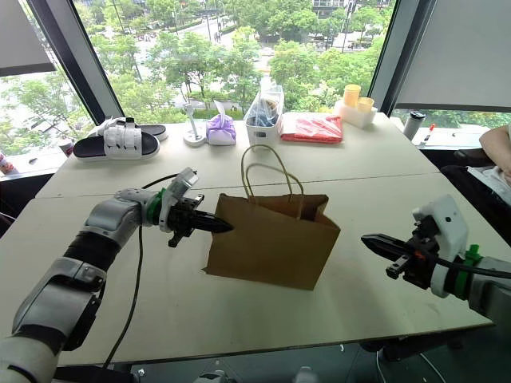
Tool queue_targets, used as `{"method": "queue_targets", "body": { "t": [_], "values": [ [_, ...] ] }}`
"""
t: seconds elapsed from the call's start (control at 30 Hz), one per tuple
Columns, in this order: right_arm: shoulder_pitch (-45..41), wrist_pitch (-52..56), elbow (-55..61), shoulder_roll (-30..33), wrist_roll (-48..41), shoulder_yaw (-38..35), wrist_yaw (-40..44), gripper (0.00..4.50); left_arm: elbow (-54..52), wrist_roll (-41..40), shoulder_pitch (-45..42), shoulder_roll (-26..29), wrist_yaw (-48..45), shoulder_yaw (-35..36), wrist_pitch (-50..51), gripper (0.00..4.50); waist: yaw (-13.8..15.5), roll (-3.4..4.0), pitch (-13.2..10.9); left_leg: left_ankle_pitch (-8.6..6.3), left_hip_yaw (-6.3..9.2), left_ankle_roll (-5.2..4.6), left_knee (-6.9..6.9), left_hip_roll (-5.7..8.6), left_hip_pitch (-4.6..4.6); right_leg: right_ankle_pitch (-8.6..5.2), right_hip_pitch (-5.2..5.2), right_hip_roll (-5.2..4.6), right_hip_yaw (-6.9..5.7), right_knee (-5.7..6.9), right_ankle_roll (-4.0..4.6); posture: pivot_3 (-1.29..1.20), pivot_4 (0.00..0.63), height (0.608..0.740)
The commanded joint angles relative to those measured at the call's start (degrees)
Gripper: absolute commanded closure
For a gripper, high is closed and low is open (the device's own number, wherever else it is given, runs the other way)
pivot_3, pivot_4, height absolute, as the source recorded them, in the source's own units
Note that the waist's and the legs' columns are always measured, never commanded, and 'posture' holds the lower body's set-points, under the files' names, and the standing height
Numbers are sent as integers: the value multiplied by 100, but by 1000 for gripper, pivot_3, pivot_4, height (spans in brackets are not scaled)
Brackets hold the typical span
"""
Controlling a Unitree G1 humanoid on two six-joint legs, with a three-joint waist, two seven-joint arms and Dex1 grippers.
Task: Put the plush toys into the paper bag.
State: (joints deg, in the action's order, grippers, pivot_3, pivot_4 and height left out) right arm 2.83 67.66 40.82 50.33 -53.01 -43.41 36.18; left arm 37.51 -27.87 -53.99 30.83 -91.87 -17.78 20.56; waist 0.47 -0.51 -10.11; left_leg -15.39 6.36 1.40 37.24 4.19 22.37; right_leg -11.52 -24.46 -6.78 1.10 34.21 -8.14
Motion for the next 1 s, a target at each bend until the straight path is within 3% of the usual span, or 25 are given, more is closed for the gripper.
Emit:
{"method": "queue_targets", "body": {
  "t": [0.03,0.13,0.23,0.47,0.73,1.0],
  "values": [
    [101,-40,359,17,-351,-312,-126,4500,675,15,-403,-44,-63,-391,-590,4452,13,-1,-1,0,0,0,0,-1,0,0,0,0,0,-1,0,0,150,740],
    [224,-60,444,31,-502,-402,-283,4500,1349,278,-612,-166,-63,-547,-1261,4452,27,-2,-1,0,3,0,4,0,4,0,0,-2,0,-1,-1,0,150,740],
    [234,-108,438,64,-598,-371,-437,4500,1614,362,-621,-166,-63,-554,-1593,3642,30,-4,-2,0,3,0,6,1,6,0,0,-2,0,-2,-2,0,150,740],
    [61,-297,272,182,-650,22,-619,4500,829,159,-143,281,-63,-195,-1299,121,-8,-4,-3,-1,6,-1,2,-2,4,0,-1,-1,0,1,-2,0,150,740],
    [-257,-521,62,553,-610,470,-457,4500,-1442,-91,1067,1443,439,962,229,16,-22,-3,-2,-1,8,-1,-1,-6,3,0,-5,-1,0,6,-2,0,150,740],
    [-462,-670,-105,1376,-648,646,422,4500,-4081,-1139,2457,2151,1461,2277,2116,16,19,-1,-4,-1,9,-1,0,-16,5,-1,-2,-5,2,0,-3,0,150,740]
  ]
}}
